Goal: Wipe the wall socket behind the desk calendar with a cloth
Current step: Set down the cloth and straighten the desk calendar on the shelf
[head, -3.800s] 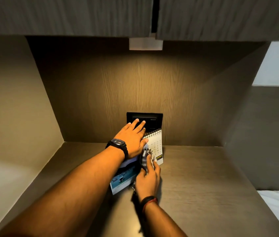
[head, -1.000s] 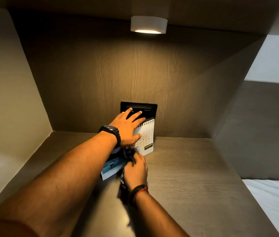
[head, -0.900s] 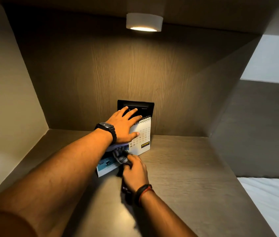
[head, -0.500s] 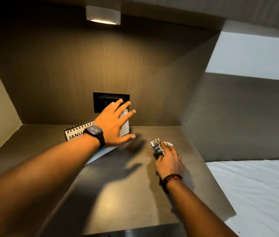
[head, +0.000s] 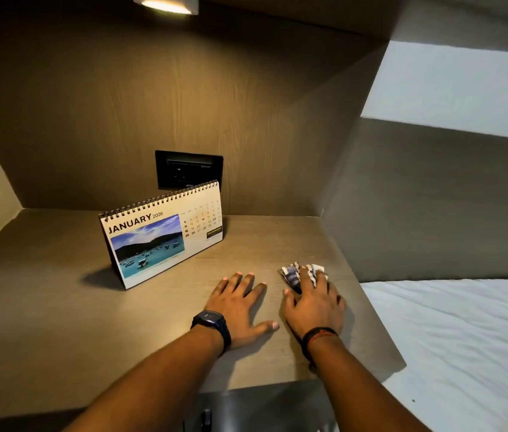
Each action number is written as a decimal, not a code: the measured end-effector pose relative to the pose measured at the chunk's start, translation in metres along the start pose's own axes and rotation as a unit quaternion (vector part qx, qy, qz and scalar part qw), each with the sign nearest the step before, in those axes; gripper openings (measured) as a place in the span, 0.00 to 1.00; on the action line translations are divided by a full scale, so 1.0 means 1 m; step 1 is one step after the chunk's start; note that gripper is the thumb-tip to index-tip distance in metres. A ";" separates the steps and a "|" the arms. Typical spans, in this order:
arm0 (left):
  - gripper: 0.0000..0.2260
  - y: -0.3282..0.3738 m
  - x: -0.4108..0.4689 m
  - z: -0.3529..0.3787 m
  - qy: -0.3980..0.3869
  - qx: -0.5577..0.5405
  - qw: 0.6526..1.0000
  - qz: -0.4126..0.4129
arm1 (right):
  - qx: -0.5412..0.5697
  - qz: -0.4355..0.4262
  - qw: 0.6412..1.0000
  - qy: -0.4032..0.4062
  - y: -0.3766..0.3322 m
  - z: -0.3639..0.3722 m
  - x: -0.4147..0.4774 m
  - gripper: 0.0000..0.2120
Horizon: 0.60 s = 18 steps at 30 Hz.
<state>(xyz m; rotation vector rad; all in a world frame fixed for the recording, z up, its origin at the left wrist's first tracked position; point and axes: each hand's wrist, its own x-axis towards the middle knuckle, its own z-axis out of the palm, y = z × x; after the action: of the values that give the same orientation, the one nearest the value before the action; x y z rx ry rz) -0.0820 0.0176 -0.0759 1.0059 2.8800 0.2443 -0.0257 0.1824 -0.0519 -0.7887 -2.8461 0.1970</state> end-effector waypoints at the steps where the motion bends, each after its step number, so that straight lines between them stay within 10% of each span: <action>1: 0.43 -0.001 -0.001 0.001 0.009 -0.004 1.000 -0.007 | -0.006 0.001 1.000 0.003 0.000 0.001 0.001 0.32; 6: 0.42 -0.021 -0.015 -0.022 0.175 -0.040 0.975 -0.131 | 0.035 -0.036 0.995 0.085 -0.027 -0.009 0.007 0.37; 11: 0.42 -0.062 -0.029 -0.073 0.444 -0.174 0.825 -0.302 | 0.290 -0.081 0.952 0.061 -0.106 -0.025 0.033 0.36; 18: 0.43 -0.095 -0.040 -0.100 0.475 -0.282 0.748 -0.367 | 0.492 -0.019 0.865 -0.101 -0.191 -0.051 0.071 0.44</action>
<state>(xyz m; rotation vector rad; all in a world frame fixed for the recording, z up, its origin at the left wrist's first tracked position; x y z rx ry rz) -0.1222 -0.0928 0.0071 -0.5804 3.2120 1.8247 -0.1699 0.0607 0.0416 -0.4706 -2.3746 1.6227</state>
